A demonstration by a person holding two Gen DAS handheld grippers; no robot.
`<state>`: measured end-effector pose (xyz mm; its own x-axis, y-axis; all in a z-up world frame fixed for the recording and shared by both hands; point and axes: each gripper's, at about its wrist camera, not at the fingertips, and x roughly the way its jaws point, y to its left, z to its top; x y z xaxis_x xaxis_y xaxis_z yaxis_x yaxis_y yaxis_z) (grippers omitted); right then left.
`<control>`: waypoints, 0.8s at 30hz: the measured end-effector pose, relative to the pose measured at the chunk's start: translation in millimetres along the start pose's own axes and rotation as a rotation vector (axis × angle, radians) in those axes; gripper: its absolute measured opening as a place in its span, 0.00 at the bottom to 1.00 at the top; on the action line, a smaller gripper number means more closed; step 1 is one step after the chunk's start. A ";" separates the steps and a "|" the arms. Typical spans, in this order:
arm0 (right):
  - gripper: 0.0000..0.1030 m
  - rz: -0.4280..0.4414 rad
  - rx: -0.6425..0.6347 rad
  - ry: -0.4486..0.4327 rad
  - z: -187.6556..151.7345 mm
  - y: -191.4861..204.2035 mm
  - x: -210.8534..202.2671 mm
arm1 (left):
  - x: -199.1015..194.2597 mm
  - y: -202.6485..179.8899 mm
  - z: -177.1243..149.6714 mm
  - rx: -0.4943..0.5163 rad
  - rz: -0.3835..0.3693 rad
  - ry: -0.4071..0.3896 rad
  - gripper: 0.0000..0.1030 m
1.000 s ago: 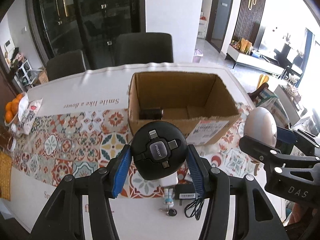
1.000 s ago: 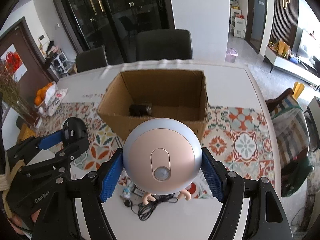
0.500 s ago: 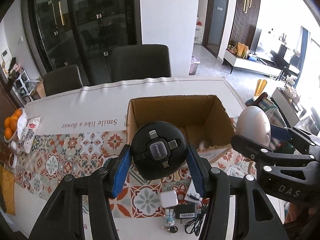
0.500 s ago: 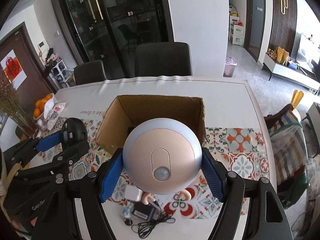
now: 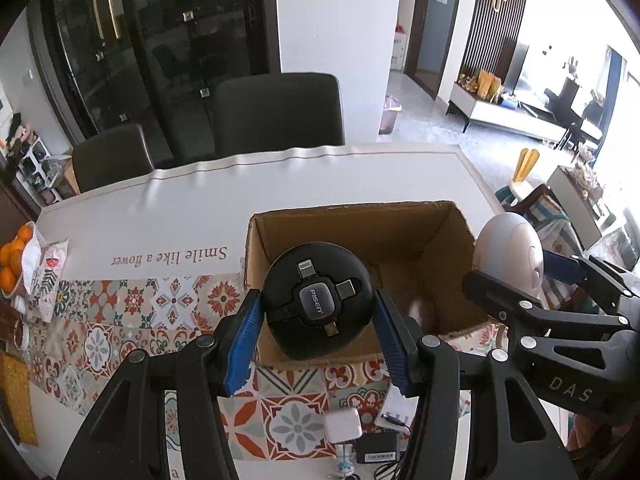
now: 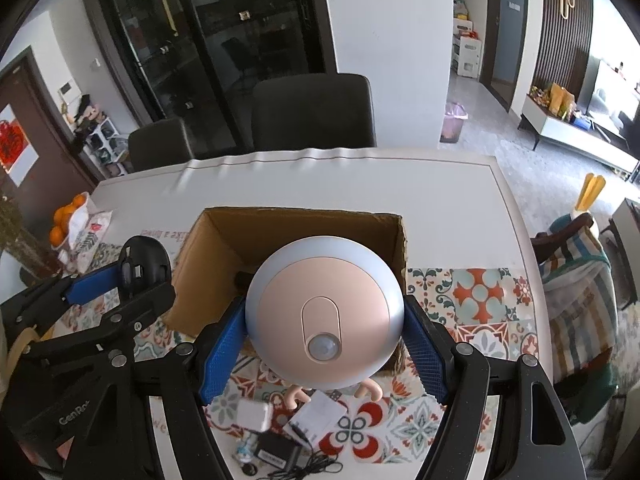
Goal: Organize rigid objects
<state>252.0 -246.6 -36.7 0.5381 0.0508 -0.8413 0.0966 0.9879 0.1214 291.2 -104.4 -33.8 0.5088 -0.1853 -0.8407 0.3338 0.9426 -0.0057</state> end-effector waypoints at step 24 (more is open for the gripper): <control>0.72 -0.043 0.005 0.086 15.0 -7.4 48.0 | 53.4 5.4 7.2 0.016 0.067 0.090 0.61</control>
<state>289.6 -253.7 -70.1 0.4597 0.0212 -0.8878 0.1225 0.9886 0.0871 325.9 -111.2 -74.8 0.4571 -0.0958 -0.8842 0.3146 0.9473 0.0600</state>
